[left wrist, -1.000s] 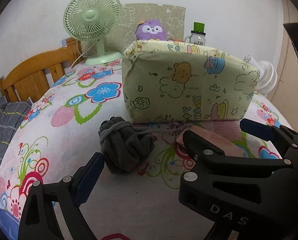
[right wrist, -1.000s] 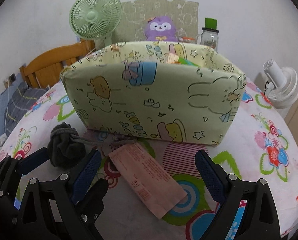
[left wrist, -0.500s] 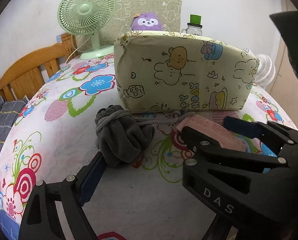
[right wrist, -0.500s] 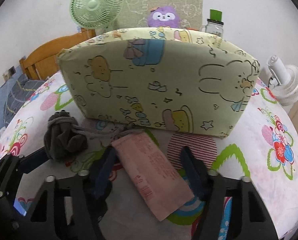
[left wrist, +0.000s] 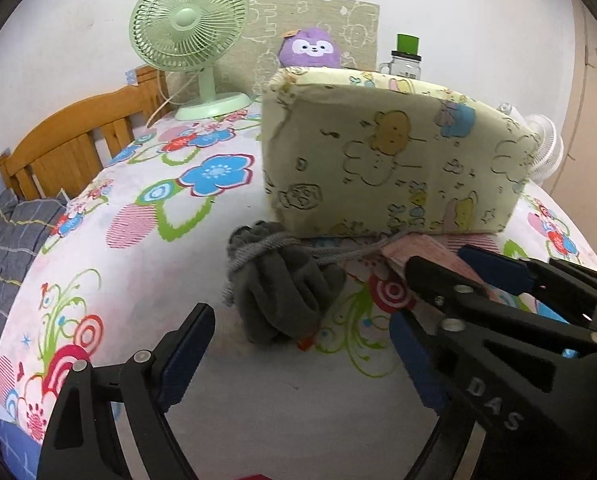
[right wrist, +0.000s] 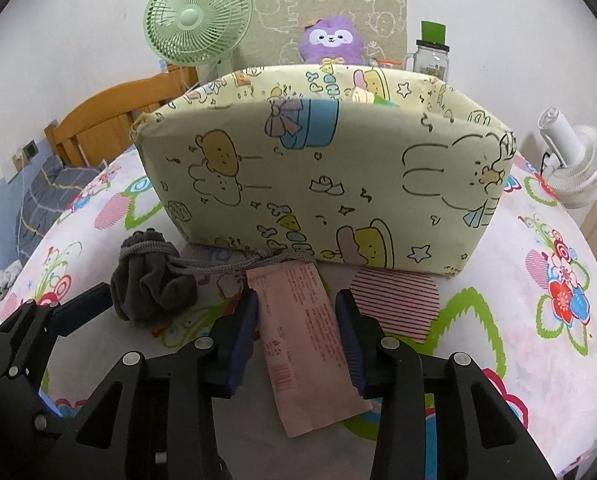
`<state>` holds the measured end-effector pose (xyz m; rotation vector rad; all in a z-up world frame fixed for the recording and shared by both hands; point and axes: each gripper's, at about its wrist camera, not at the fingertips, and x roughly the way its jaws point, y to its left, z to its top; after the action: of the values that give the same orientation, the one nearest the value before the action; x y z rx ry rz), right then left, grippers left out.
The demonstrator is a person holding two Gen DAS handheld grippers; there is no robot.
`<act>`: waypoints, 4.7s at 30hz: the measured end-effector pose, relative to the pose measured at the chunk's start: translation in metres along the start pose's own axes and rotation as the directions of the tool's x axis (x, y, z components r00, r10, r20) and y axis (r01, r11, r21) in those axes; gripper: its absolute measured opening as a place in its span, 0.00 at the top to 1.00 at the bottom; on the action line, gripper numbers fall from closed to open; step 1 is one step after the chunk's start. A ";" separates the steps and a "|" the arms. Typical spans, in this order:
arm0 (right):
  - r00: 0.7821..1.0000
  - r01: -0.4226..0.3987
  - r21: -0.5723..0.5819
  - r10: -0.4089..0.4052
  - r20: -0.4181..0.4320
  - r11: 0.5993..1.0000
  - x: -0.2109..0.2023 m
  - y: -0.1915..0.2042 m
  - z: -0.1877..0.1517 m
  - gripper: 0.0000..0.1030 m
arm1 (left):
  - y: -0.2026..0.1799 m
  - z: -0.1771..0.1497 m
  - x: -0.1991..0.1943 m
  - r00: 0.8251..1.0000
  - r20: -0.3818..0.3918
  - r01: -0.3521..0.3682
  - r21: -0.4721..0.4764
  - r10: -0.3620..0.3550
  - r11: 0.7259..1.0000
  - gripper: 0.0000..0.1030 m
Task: Organize soft objects
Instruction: 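Grasp grey cloth bag with left tool while right tool grasps pink packet, then lift grey bag with left tool while right tool carries pink packet over box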
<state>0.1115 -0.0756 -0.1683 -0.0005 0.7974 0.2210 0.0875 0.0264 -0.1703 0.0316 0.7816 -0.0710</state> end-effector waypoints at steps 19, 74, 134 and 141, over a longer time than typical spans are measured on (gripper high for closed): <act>0.998 0.067 0.080 -0.067 0.000 0.995 -0.001 0.008 0.008 0.58 | 0.009 0.015 0.015 1.000 -0.011 0.006 0.077 -0.006 0.997 0.41; 0.979 0.064 0.122 -0.086 0.183 0.990 -0.095 -0.041 0.016 0.58 | -0.054 0.036 -0.075 0.988 0.153 0.016 0.055 -0.024 0.998 0.53; 0.953 0.098 0.096 -0.122 0.278 0.990 -0.101 -0.054 0.111 0.58 | -0.053 0.128 -0.065 0.973 0.225 0.049 0.027 -0.054 0.998 0.53; 0.957 0.082 0.082 -0.102 0.273 0.993 -0.087 -0.054 0.120 0.58 | -0.046 0.134 -0.050 0.978 0.205 0.046 0.003 -0.046 0.999 0.53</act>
<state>0.1490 -0.1348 -0.0271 0.0582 0.5235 0.1012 0.1431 -0.0244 -0.0401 0.0048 0.5757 -0.1157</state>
